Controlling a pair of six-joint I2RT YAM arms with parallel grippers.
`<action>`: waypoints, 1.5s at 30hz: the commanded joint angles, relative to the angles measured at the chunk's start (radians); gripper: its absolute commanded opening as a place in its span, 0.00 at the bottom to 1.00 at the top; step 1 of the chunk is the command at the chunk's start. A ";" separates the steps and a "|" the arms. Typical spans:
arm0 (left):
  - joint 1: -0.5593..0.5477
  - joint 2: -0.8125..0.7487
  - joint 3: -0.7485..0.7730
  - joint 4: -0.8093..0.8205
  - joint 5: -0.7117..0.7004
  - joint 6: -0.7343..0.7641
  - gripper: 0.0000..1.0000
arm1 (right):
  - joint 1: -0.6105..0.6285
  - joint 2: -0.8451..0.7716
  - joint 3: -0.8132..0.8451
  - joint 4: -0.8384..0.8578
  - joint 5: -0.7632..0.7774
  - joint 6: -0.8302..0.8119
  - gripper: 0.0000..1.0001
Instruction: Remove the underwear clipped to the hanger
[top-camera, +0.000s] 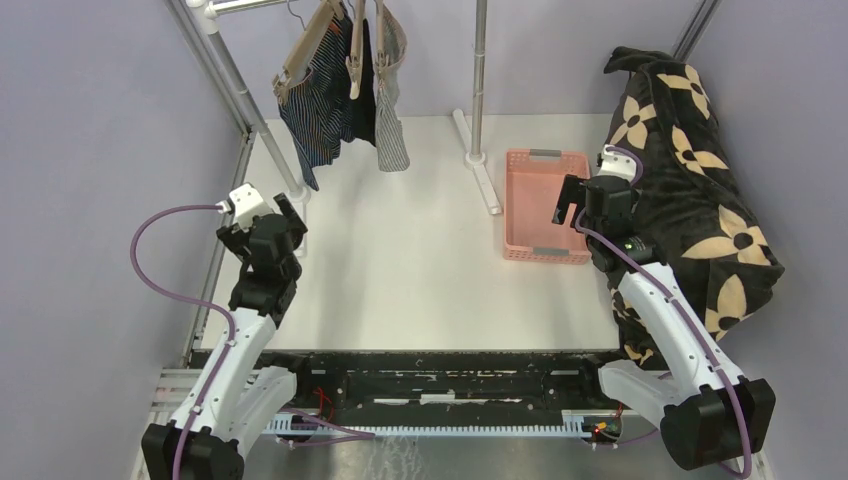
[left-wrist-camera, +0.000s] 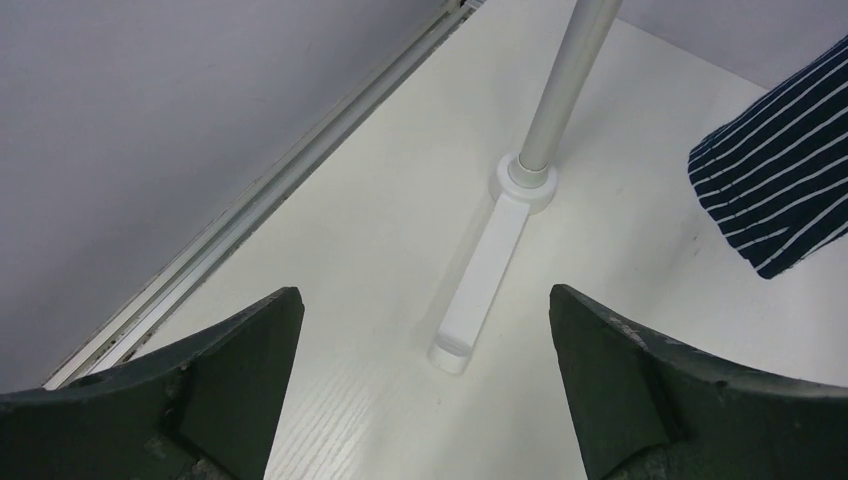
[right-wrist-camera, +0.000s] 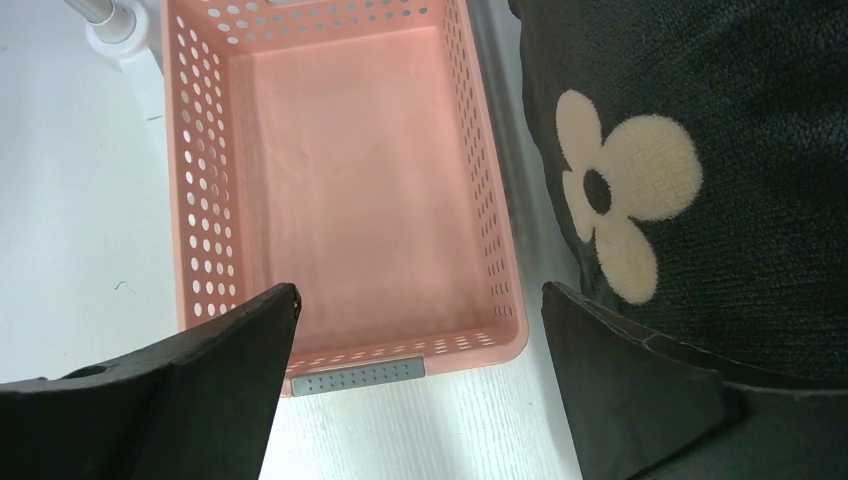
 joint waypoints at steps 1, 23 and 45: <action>-0.001 -0.008 0.036 -0.003 -0.044 -0.058 0.99 | 0.006 -0.022 0.001 0.028 0.008 0.006 1.00; -0.002 -0.066 0.176 -0.092 0.199 0.031 0.99 | 0.008 -0.064 -0.013 0.043 -0.026 -0.020 1.00; -0.001 0.283 0.982 -0.299 0.589 0.109 1.00 | 0.037 -0.031 -0.032 0.084 -0.076 -0.015 1.00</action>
